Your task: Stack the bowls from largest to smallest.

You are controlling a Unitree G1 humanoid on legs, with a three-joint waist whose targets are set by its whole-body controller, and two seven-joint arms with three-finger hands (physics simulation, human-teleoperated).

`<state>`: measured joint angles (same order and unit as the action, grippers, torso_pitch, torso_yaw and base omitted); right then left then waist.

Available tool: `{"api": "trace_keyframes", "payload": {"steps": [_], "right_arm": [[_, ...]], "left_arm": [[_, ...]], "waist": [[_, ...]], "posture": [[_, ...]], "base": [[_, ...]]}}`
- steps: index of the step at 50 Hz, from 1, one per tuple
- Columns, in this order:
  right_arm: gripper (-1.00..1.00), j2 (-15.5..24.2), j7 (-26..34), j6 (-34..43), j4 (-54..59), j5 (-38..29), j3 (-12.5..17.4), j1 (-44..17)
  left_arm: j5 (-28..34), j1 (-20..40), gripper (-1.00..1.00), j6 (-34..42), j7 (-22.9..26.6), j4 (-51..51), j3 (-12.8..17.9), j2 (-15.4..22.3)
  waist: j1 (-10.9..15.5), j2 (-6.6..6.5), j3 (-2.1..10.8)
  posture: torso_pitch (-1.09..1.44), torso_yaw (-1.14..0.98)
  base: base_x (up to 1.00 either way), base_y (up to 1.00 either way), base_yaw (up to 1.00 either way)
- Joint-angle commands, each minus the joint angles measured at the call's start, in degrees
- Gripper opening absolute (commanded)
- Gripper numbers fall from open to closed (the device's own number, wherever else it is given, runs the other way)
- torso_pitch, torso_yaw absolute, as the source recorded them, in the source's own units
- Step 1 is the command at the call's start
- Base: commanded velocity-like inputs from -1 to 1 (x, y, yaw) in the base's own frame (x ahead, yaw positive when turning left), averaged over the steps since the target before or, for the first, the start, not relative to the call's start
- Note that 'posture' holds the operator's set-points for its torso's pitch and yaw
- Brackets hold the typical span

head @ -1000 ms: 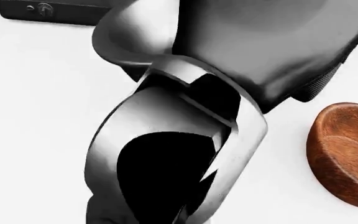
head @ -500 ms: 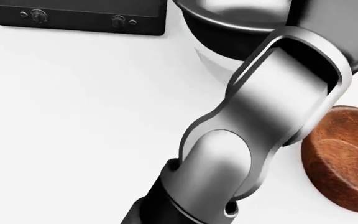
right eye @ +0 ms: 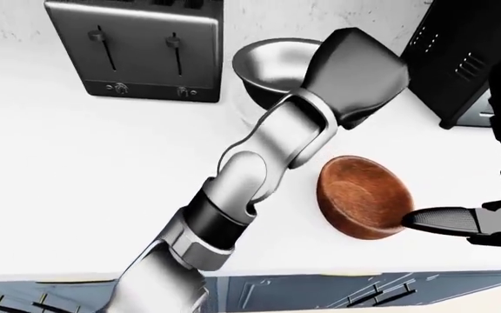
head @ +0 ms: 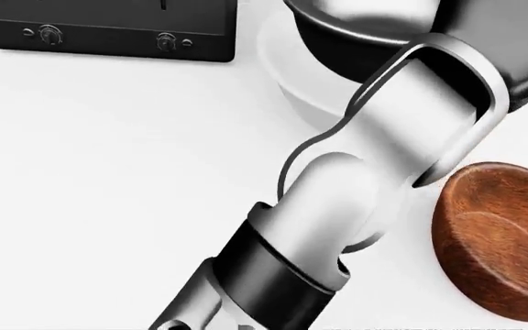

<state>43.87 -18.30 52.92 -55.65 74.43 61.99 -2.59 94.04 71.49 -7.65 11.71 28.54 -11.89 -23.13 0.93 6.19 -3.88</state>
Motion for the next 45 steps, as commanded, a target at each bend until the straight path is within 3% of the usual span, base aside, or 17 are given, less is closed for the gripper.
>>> {"api": "trace_keyframes", "payload": {"steps": [1, 4, 7, 18, 26, 27, 31, 40, 45], "right_arm": [[1.0, 1.0, -0.2, -1.5, -0.1, -0.6, 0.9, -0.5], [1.0, 0.8, -0.1, -1.6, -0.2, -0.9, 0.7, -0.6], [1.0, 0.4, 0.1, -1.6, -0.3, -1.4, 0.4, -0.4], [1.0, -0.5, 1.1, -1.7, -0.4, -2.6, 0.2, -0.2], [1.0, -0.5, 0.8, -1.5, -0.7, -1.5, 1.0, 0.1], [1.0, -0.4, 0.8, -1.5, -0.6, -1.5, 1.1, 0.1], [1.0, 0.1, 0.4, -1.5, -0.3, -1.0, 1.1, -0.2], [1.0, 0.9, -0.2, -1.5, 0.0, 0.4, 2.2, 0.0], [1.0, 2.7, -2.4, -1.3, 0.1, 2.7, 2.4, -0.6]], "left_arm": [[-1.0, 2.6, -0.82, 0.4, -2.7, -1.2, 0.9, 0.6], [-2.2, 2.7, -0.8, 0.9, -3.6, 0.1, 1.0, 1.5], [-3.7, 3.5, -0.63, 1.0, -5.1, 1.9, 1.5, 2.6], [-4.5, 2.6, -0.62, 1.3, -7.9, 4.9, 0.5, 3.2], [-4.3, 1.8, -0.48, 1.0, -9.8, 6.6, 0.3, 3.2], [-3.8, 1.4, -0.22, 1.0, -10.1, 6.5, -0.1, 3.2], [-3.7, 1.5, -0.04, 0.8, -9.0, 5.2, 0.2, 3.3], [-3.0, 0.4, -0.01, 0.4, -7.4, 2.4, 0.1, 3.2], [-4.3, -1.0, 0.07, 0.6, -2.2, -5.4, 0.2, 2.7]], "waist": [[0.1, 0.68, 1.24], [0.0, 0.6, 1.24], [-0.1, 0.52, 1.29], [-0.1, 0.45, 1.44], [-0.1, 0.42, 1.54], [-0.1, 0.41, 1.57], [-0.1, 0.42, 1.62], [0.0, 0.51, 1.62], [0.0, 0.46, 1.52]], "posture": [[0.0, 0.0], [0.0, 0.0], [0.0, 0.0], [0.0, 0.0], [0.0, 0.0], [0.0, 0.0], [0.0, 0.0], [0.0, 0.0], [0.0, 0.0]], "base": [[0.0, 0.0, 0.0], [0.0, 0.0, 0.0], [0.0, 0.0, 0.0], [0.0, 0.0, 0.0], [0.0, 0.0, 0.0], [0.0, 0.0, 0.0], [0.0, 0.0, 0.0], [0.0, 0.0, 0.0], [0.0, 0.0, 0.0]]}}
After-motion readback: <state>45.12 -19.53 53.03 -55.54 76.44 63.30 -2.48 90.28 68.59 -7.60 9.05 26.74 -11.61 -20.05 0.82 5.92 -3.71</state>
